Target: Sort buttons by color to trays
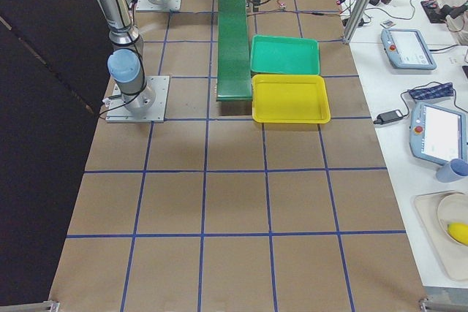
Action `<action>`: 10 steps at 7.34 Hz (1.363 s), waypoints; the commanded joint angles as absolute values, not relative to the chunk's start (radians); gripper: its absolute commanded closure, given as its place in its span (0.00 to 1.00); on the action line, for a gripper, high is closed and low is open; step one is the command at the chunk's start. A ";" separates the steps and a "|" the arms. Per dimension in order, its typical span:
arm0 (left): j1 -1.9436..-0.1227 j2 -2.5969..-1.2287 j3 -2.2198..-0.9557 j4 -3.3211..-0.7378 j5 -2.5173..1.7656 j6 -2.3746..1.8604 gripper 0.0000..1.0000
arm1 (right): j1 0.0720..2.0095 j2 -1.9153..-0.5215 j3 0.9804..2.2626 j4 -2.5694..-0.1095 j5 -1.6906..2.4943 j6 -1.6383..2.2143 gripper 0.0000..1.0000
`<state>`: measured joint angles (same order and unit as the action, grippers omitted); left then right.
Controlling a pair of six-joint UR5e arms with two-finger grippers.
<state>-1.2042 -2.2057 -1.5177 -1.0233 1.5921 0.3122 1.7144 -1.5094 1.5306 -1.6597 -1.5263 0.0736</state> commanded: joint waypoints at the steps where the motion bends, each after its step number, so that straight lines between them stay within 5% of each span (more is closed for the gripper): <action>1: -1.204 -2.218 -1.519 -1.025 1.594 0.327 0.00 | 1.717 -1.509 1.529 -1.660 -1.526 0.074 0.00; 2: -1.204 -2.220 -1.510 -1.025 1.592 0.325 0.07 | 1.717 -1.509 1.529 -1.660 -1.526 0.074 0.00; 3: -1.204 -2.220 -1.503 -1.026 1.592 0.322 0.89 | 1.717 -1.509 1.529 -1.660 -1.526 0.074 0.00; 4: -1.204 -2.201 -1.499 -1.035 1.597 0.321 1.00 | 1.717 -1.509 1.529 -1.660 -1.526 0.072 0.00; 10: -1.412 -1.861 -1.538 -1.447 1.557 0.172 1.00 | 1.697 -1.511 1.528 -1.658 -1.537 0.075 0.00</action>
<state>-1.3649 -1.9501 -1.5092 -1.3381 1.5899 0.1896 1.7047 -1.5087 1.5295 -1.6561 -1.5311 0.0720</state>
